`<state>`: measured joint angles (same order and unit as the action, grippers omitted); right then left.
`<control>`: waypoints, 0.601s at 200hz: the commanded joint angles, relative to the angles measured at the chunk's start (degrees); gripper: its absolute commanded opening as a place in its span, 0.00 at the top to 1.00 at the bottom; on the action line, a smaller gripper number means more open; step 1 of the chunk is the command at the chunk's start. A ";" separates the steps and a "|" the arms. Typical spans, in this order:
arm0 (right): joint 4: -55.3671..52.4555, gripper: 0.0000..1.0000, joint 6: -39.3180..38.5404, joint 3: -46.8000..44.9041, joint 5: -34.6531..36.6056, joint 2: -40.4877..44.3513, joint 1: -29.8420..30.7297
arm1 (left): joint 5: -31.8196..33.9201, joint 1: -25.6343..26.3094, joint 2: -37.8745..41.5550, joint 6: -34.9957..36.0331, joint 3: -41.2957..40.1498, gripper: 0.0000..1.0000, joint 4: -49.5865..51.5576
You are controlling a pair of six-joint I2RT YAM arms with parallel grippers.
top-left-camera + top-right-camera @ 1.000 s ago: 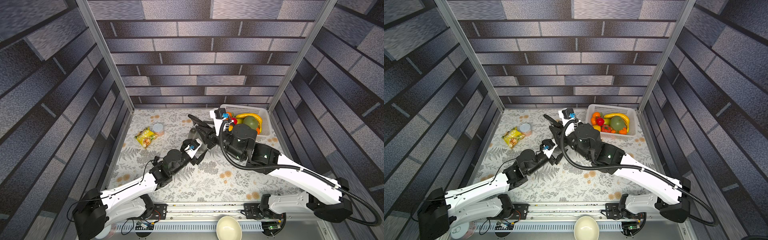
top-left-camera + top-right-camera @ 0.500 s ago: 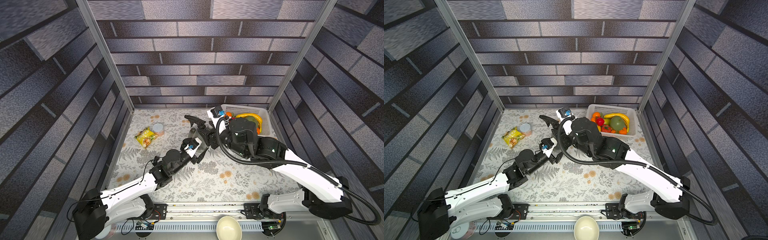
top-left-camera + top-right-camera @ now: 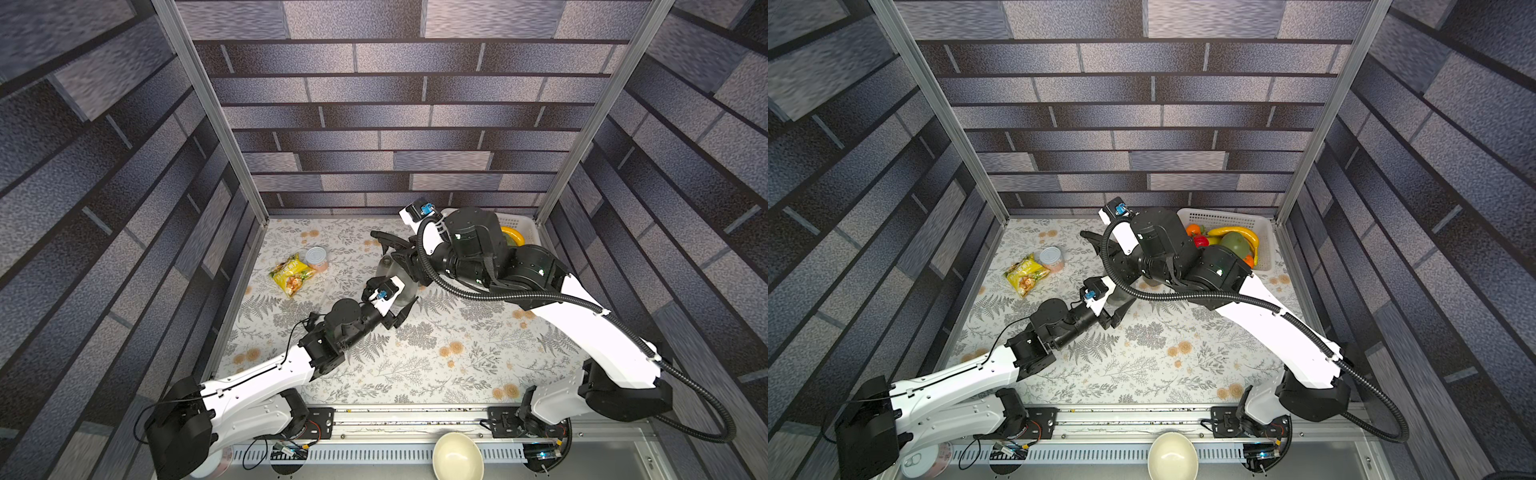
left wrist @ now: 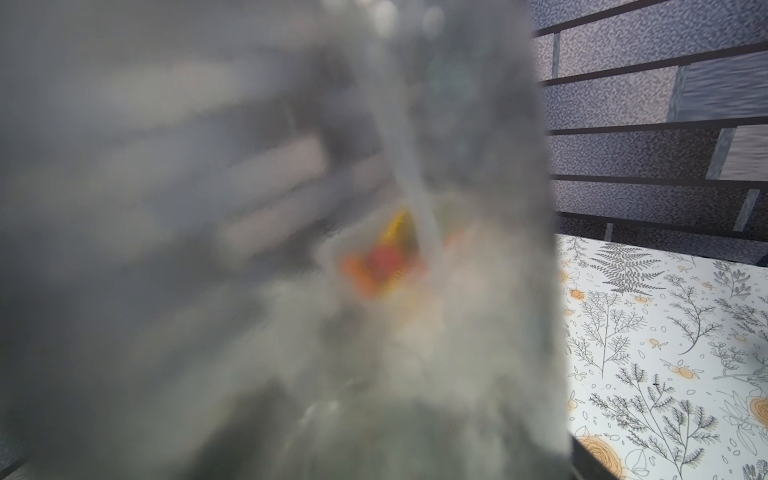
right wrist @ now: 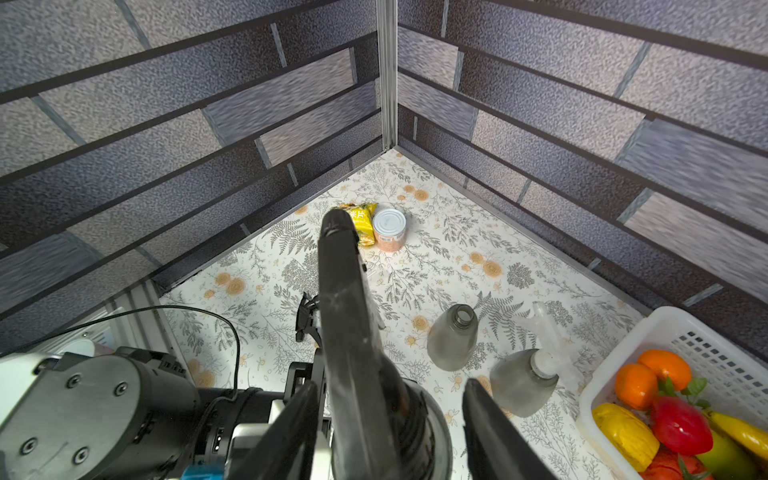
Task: Attach spray nozzles to spray bottles
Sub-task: Screw the spray nozzle on the spray bottle.
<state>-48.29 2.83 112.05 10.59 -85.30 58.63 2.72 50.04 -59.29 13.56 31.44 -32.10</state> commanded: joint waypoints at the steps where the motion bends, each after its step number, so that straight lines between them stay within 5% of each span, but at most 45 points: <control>1: -2.77 0.47 -0.79 2.58 -3.63 -1.39 -0.68 | -1.25 -0.11 1.11 0.46 1.08 0.25 -1.21; 120: 0.80 0.81 -0.78 0.41 -4.28 -0.58 -1.15 | -1.91 -0.97 1.19 -1.24 0.64 0.25 -1.87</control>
<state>-49.34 1.17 114.89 7.35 -88.31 57.71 1.61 49.82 -59.29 13.54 31.44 -31.68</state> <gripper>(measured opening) 0.323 0.812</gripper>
